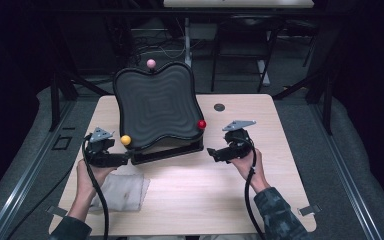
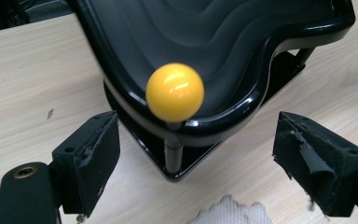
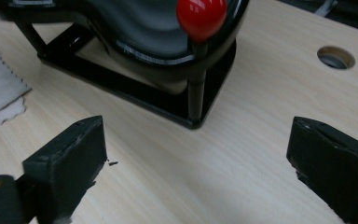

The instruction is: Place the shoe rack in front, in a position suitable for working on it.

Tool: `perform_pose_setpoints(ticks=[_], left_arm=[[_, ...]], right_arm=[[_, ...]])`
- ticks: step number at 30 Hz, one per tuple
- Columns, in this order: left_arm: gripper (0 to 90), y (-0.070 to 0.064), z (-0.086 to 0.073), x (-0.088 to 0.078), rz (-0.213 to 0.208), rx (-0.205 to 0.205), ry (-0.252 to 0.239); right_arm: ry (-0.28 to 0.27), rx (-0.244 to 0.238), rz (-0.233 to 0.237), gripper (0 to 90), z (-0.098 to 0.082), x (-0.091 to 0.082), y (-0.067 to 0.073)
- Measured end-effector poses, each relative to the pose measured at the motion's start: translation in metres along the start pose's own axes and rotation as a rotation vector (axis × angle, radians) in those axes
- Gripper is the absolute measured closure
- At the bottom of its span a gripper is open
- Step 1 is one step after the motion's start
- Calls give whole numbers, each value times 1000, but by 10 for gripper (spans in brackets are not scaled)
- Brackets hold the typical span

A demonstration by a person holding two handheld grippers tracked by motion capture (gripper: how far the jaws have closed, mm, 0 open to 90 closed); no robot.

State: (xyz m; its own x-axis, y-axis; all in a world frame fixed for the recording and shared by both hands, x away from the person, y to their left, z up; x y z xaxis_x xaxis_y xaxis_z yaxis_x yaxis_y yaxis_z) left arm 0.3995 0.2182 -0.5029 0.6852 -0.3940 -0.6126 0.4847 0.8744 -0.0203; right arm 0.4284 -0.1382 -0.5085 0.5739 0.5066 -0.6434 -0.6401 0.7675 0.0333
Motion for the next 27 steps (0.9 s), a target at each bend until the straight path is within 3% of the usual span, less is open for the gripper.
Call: perform_pose_setpoints(ticks=[1,5,10,11,15,17,20,27], left_arm=[[239,0,4,2,-7,1,-8],[326,0,10,4,-20,-2,-30],[407,3,14,9,-4,4,-36],[457,4,14,10,1,-1,-39],[551,8,15,12,21,-17,-53],[588,10,14,13,12,-30,-64],[595,10,14,14,-2,-27,-69],[597,9,14,14,8,-13,-68]], right_arm=[[1,-10,8,160,12,4,0],[21,-22,-17,240,27,12,0],[26,-47,-40,332,50,25,3],[33,-61,-59,374,56,30,5],[63,-81,-90,442,61,39,4],[84,-90,-109,492,62,44,3],[80,-74,-78,589,61,48,1],[73,-81,-85,598,60,47,1]])
Point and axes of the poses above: each handheld gripper's, and its own axes: x roughly forward along the jaws, z roughly out of its top, y roughly to its left, the point moved 5 cm from there along x, roughly forward along the jaws
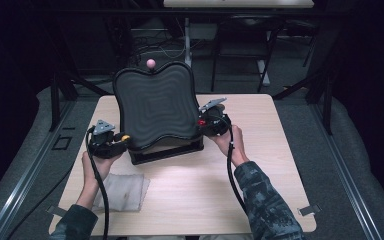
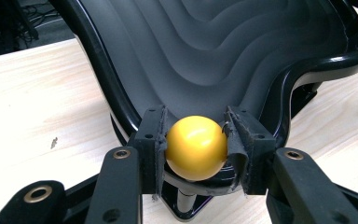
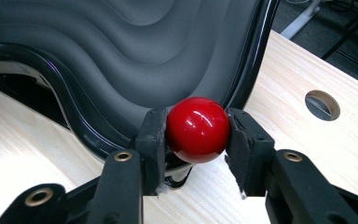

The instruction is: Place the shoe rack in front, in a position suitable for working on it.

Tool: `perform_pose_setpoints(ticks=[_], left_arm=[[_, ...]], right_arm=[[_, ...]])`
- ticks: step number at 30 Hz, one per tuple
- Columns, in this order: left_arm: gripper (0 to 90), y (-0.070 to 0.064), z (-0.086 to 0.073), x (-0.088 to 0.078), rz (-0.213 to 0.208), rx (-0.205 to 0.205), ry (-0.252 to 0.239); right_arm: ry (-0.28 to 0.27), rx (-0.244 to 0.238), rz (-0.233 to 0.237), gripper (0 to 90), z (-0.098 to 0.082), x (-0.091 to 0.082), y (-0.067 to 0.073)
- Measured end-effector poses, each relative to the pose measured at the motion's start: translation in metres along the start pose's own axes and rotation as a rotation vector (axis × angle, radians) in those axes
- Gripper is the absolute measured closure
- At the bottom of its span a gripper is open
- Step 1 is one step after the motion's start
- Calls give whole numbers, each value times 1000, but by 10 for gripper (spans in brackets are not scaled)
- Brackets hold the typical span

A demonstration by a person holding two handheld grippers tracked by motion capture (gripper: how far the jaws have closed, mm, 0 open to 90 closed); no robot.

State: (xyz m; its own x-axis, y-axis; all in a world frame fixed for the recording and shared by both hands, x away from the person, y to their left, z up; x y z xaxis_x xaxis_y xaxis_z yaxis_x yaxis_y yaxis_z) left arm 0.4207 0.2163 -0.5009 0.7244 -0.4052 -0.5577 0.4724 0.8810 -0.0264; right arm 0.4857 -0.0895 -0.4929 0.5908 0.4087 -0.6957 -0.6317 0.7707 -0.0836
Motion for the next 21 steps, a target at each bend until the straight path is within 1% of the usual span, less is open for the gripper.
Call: perform_pose_setpoints(ticks=[3,6,9,10,11,13,14,15,16,19,21], left_arm=[[598,-1,0,0,-4,0,1],[598,-2,0,0,-12,8,4],[598,-4,0,0,-18,12,4],[598,-4,0,0,-22,19,6],[598,-5,0,0,-25,17,3],[598,-7,0,0,-35,27,5],[598,-8,0,1,-39,29,3],[598,-10,0,0,-44,30,8],[598,-11,0,1,-47,35,8],[598,-17,1,1,-56,41,9],[598,-20,1,1,-64,52,13]], right_arm=[[0,3,-6,598,-1,-1,0],[-1,5,1,599,-3,-3,0],[-6,-4,3,599,-7,-6,0],[3,-3,0,599,-8,-8,0],[3,-3,0,599,-8,-8,0],[-9,0,-1,599,-11,-11,0],[-7,4,-9,599,-13,-12,0],[-12,7,3,599,-15,-14,0],[-14,5,-5,599,-17,-16,-1],[-22,10,0,599,-23,-22,-1],[-18,11,-4,599,-28,-26,-2]])
Point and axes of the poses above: each handheld gripper's, and its own axes: x roughly forward along the jaws, z roughly out of its top, y roughly to its left, the point moved 5 cm from there along x, roughly forward along the jaws
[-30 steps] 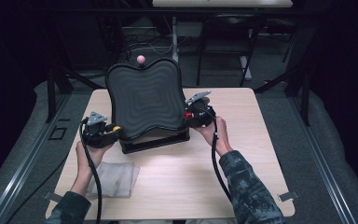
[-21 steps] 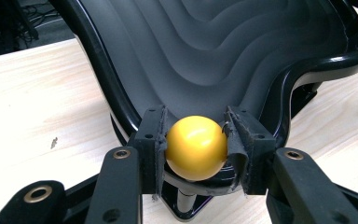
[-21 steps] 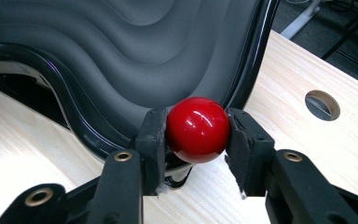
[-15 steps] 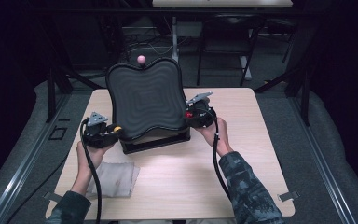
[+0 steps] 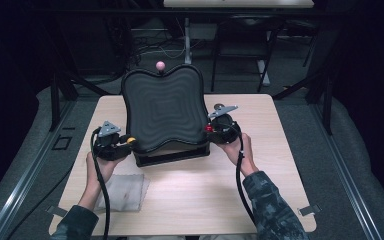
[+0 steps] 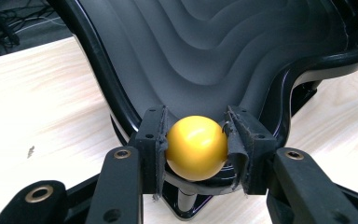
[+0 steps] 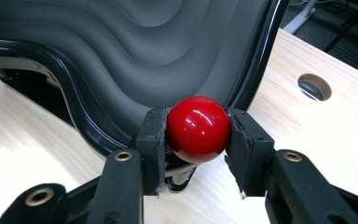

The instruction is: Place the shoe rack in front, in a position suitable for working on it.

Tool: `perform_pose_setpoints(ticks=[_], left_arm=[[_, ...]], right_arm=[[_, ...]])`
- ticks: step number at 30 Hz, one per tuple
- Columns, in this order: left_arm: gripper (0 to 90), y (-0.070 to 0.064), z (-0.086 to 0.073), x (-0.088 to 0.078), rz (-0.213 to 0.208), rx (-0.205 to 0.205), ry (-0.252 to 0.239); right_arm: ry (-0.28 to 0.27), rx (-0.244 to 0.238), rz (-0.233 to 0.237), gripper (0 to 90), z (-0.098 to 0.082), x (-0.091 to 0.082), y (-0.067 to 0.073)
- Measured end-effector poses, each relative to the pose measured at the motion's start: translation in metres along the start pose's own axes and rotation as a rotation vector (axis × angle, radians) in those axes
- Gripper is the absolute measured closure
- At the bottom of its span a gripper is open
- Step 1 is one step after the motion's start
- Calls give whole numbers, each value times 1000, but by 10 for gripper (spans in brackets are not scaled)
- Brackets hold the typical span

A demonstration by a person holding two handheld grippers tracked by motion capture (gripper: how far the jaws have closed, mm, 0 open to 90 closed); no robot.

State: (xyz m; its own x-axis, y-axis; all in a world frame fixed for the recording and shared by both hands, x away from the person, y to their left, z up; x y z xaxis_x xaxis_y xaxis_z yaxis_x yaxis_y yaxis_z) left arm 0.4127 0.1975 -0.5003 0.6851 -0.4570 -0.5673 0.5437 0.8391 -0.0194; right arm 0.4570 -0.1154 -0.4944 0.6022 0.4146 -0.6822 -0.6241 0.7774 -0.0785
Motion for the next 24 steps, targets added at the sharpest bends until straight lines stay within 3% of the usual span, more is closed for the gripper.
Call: perform_pose_setpoints(ticks=[24], left_arm=[[597,-48,1,0,-94,83,23]], right_arm=[[-32,40,-12,599,-54,-55,-2]])
Point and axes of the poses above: each handheld gripper's, and its own axes: x roughly forward along the jaws, z roughly out of its top, y roughly to its left, the point moved 5 cm from there along x, roughly forward along the jaws
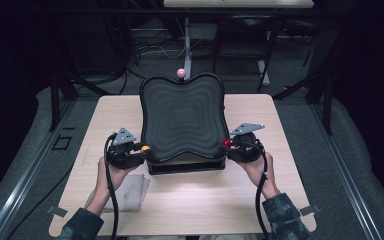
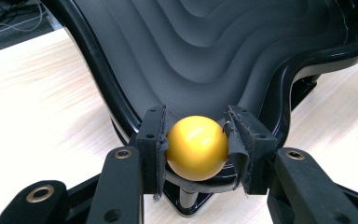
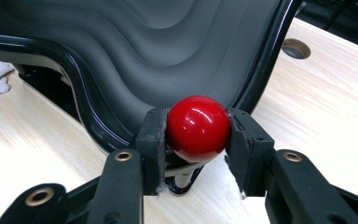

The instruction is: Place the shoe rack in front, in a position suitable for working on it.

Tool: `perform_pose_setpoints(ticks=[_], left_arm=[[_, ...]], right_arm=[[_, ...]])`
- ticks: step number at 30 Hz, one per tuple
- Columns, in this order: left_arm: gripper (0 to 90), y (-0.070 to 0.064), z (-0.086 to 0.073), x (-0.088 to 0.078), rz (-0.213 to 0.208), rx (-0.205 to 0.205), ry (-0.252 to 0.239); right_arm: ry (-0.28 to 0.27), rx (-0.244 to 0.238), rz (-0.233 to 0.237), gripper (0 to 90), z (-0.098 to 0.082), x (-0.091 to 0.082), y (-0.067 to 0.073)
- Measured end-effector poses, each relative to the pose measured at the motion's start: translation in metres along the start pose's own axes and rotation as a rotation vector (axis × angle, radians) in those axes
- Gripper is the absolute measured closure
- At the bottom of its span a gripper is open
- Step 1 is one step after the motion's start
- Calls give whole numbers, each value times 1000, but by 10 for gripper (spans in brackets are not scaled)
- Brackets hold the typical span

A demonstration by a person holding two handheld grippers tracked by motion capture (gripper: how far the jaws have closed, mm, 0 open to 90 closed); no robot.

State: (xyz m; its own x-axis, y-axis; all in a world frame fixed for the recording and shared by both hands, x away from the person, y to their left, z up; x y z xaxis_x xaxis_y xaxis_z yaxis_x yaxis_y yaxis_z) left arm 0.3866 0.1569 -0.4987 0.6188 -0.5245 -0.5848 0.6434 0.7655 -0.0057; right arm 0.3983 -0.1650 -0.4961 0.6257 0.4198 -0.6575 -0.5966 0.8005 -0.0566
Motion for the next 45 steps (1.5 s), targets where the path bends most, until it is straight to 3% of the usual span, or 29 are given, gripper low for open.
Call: perform_pose_setpoints(ticks=[10,12,34,45], left_arm=[[597,-13,2,4,-30,13,-11],[597,-16,2,4,-37,17,-9],[597,-37,-4,-3,-47,47,-7],[596,-47,-6,-7,-56,52,-13]], right_arm=[[-3,17,-2,599,-16,-17,-2],[-3,17,-25,600,-17,-19,-3],[-47,42,8,599,-36,-36,0],[-40,33,3,599,-45,-47,4]])
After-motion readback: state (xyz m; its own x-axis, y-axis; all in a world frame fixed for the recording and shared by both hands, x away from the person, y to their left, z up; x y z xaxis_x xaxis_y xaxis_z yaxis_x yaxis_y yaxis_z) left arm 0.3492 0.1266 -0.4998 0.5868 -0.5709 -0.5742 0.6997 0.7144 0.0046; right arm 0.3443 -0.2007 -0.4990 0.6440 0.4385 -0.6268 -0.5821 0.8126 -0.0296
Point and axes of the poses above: each handheld gripper's, and its own axes: x roughly forward along the jaws, z roughly out of its top, y roughly to its left, the point moved 5 cm from there along x, roughly forward along the jaws
